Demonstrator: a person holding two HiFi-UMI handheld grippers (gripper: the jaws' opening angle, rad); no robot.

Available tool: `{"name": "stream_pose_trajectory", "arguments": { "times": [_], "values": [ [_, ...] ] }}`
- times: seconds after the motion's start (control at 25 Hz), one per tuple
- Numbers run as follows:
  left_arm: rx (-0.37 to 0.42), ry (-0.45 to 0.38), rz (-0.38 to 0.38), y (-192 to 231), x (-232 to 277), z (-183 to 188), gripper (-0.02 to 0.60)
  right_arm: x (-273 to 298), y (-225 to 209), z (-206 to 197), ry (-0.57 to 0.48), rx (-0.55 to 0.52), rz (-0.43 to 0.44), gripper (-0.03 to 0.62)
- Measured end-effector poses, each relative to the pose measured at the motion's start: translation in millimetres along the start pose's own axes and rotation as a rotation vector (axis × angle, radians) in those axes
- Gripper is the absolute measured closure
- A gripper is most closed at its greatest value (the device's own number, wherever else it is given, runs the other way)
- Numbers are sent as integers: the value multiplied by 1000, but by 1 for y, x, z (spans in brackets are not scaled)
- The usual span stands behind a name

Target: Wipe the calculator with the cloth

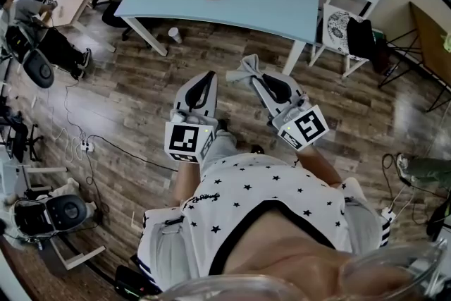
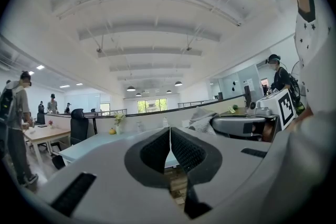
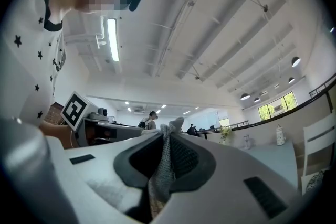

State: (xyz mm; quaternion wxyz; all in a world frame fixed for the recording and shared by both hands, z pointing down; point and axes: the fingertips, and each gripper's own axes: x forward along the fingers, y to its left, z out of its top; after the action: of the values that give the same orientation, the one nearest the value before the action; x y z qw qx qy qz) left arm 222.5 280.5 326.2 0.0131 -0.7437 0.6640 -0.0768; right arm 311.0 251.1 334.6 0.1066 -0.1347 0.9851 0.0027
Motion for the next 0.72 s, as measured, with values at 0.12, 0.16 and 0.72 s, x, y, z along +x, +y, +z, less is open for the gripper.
{"name": "stream_pose_trajectory", "arguments": {
  "times": [0.12,0.16,0.72],
  "values": [
    [5,-3,-6,-1,4,2,549,3,-6,0,-5,22,-2,565],
    [5,-5,-9,-1,5,2,549,4,-7,0,-5,27,-4,565],
    [-20,-39,-47,59,34,-5,549,66,-24,-14,14,68,-21,565]
  ]
}}
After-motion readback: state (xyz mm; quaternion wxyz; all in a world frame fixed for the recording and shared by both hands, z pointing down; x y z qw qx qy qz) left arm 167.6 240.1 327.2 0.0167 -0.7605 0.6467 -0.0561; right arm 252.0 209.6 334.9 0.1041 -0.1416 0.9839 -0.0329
